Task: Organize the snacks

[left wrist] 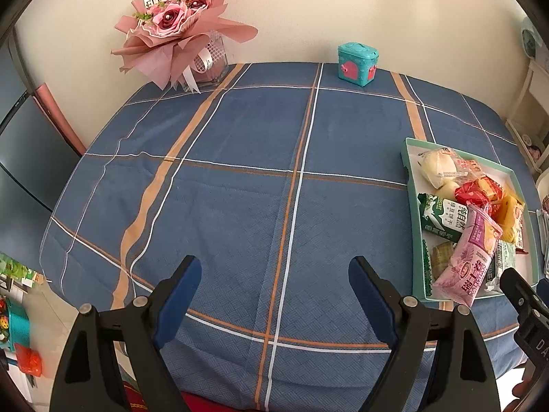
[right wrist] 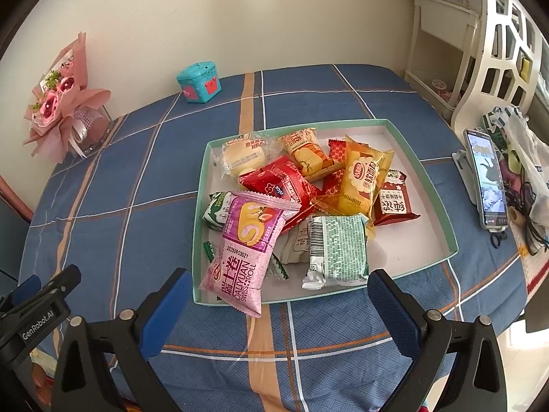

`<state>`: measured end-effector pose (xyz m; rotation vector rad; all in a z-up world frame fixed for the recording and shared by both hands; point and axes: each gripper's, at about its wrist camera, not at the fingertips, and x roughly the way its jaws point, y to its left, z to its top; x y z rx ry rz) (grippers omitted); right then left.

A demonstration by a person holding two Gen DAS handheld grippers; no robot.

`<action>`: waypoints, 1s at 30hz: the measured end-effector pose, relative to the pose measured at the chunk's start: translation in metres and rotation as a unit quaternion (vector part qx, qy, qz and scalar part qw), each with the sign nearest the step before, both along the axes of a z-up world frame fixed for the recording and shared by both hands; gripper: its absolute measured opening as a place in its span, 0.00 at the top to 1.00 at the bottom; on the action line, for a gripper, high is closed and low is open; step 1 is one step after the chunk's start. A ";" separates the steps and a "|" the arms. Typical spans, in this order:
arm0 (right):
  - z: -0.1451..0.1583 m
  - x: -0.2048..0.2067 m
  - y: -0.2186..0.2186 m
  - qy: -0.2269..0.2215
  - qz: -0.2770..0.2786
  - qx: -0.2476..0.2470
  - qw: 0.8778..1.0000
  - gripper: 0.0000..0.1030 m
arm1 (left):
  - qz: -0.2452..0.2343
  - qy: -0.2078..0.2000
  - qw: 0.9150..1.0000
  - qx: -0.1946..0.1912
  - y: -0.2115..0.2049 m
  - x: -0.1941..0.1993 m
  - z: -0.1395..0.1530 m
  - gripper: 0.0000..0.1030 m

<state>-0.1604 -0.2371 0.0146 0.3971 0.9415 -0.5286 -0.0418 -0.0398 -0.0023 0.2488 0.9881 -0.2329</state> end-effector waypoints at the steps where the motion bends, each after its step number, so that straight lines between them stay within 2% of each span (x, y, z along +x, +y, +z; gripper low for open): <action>1: 0.000 0.000 0.000 0.000 0.001 0.000 1.000 0.00 | 0.000 0.001 1.000 0.000 0.000 0.000 0.000 0.14; 30: -0.003 0.004 0.002 0.005 0.003 0.000 1.000 0.00 | 0.002 0.011 1.000 -0.006 -0.001 0.001 -0.003 0.14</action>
